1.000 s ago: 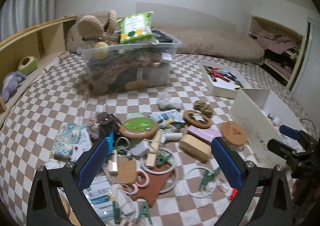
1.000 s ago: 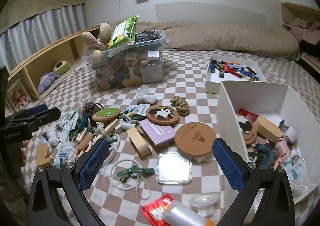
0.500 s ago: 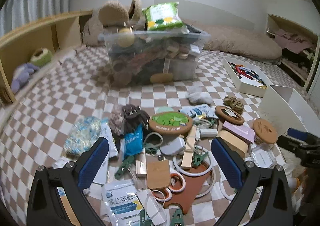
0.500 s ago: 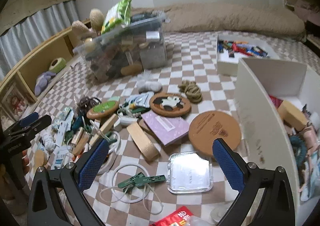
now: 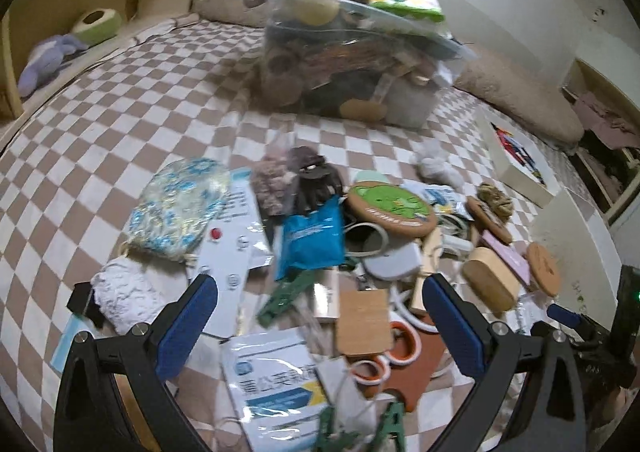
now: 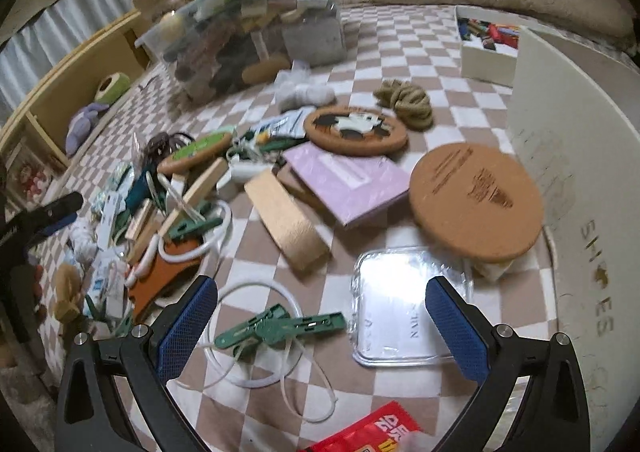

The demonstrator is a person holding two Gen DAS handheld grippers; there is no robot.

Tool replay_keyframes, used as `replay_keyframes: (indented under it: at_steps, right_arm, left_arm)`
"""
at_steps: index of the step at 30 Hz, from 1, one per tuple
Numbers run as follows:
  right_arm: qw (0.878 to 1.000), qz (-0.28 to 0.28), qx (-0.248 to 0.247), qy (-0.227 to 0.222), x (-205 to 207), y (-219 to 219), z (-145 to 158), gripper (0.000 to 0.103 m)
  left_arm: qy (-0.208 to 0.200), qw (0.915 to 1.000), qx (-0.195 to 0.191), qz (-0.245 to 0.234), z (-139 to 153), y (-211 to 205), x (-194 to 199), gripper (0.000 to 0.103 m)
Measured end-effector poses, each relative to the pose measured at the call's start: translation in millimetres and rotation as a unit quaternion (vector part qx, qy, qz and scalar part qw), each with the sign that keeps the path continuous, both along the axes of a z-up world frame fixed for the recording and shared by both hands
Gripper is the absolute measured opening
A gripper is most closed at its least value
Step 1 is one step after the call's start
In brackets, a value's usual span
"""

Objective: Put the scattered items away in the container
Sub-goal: 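Lower both open tools over the green plastic clothespins among the items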

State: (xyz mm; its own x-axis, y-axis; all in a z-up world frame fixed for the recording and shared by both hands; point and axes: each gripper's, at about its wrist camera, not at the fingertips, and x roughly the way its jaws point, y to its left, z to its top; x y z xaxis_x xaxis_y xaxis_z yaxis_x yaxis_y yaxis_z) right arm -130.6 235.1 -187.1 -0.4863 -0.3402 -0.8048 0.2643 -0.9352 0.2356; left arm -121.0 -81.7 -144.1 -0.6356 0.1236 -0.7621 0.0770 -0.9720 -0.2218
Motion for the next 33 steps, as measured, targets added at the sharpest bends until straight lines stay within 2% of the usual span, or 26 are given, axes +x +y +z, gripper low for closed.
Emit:
replay_keyframes:
  at_steps: [5, 14, 19, 25, 29, 33]
  right_arm:
    - [1.0, 0.011, -0.01, -0.02, 0.1, -3.2, -9.3, 0.103]
    - [0.998, 0.029, 0.048, 0.009, 13.0, -18.9, -15.7, 0.103]
    - [0.997, 0.052, 0.038, 0.047, 21.4, -15.0, -18.9, 0.103]
    - [0.996, 0.052, 0.037, 0.06, 24.9, -15.2, -19.9, 0.103]
    - [0.997, 0.047, 0.023, 0.057, 26.1, -8.7, -19.7, 0.103]
    - [0.998, 0.032, 0.019, 0.051, 26.1, -3.3, -18.8, 0.103]
  left_arm:
    - [-0.02, 0.9997, -0.011, 0.004, -10.2, -5.7, -2.5, 0.103]
    - [-0.055, 0.9969, -0.056, -0.009, -36.2, -1.6, -5.7, 0.103]
    - [-0.074, 0.9955, -0.059, -0.004, -47.0, -5.1, -7.8, 0.103]
    - [-0.076, 0.9927, -0.094, -0.002, -51.5, -0.2, -7.3, 0.103]
    - [-0.087, 0.9897, -0.113, -0.017, -59.3, 4.4, -9.0, 0.103]
    - [-0.09, 0.9894, -0.112, -0.019, -62.1, 3.9, -10.2, 0.103]
